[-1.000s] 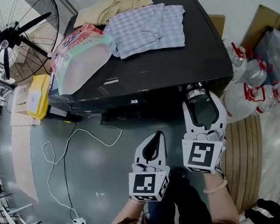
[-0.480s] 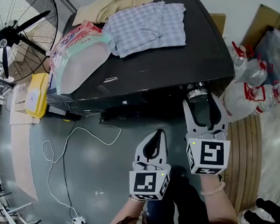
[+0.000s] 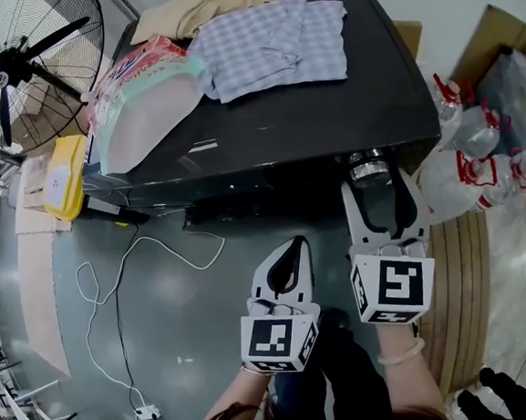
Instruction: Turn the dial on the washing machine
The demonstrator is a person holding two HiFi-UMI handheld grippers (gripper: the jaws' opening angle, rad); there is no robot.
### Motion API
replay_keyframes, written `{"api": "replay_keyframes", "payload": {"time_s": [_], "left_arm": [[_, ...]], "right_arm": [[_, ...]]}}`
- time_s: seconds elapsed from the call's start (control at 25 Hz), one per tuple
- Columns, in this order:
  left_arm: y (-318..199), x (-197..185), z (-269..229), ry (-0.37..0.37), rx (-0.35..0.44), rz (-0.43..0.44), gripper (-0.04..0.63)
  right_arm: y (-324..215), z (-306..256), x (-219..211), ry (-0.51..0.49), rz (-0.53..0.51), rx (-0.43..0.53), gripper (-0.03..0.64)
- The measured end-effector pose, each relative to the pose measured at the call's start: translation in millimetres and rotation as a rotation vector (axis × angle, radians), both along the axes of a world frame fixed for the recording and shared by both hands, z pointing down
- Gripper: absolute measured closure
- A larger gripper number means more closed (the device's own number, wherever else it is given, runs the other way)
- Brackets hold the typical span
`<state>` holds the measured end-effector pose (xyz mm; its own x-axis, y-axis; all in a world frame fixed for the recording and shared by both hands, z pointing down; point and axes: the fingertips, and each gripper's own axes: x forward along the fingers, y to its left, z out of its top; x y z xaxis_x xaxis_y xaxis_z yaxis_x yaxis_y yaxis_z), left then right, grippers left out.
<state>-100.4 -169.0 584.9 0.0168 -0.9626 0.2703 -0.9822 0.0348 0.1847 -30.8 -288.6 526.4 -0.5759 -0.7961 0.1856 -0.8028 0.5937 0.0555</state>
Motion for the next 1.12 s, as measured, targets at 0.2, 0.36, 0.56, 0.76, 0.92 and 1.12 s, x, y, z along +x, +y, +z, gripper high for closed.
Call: {"api": "replay_keyframes", "payload": {"time_s": [0.2,0.36,0.56,0.76,0.92,1.12], "left_arm": [[3,-1,1,0.015,-0.005,-0.01,0.58],[5,1,2,0.012,-0.011,-0.002,0.58],[5,-2,3,0.014,-0.015,-0.006,0.58],[6,-5,4,0.012,-0.02,-0.008,0.58],[5,-10,6,0.012,-0.025,-0.021,0.58],[3,-12,7,0.016,-0.025,-0.026,0.58]], "right_arm": [[3,-2,-8,0.268,-0.052,0.134,0.276],[3,-5,-11,0.402,-0.068,0.202,0.276],[3,-3,-10,0.406,-0.048,0.206,0.316],[3,-5,-9,0.288,-0.025,0.16,0.322],[3,-3,-6,0.211,-0.013,0.105,0.323],[1,-5,-6,0.109,-0.001,0.057,0.322]]}}
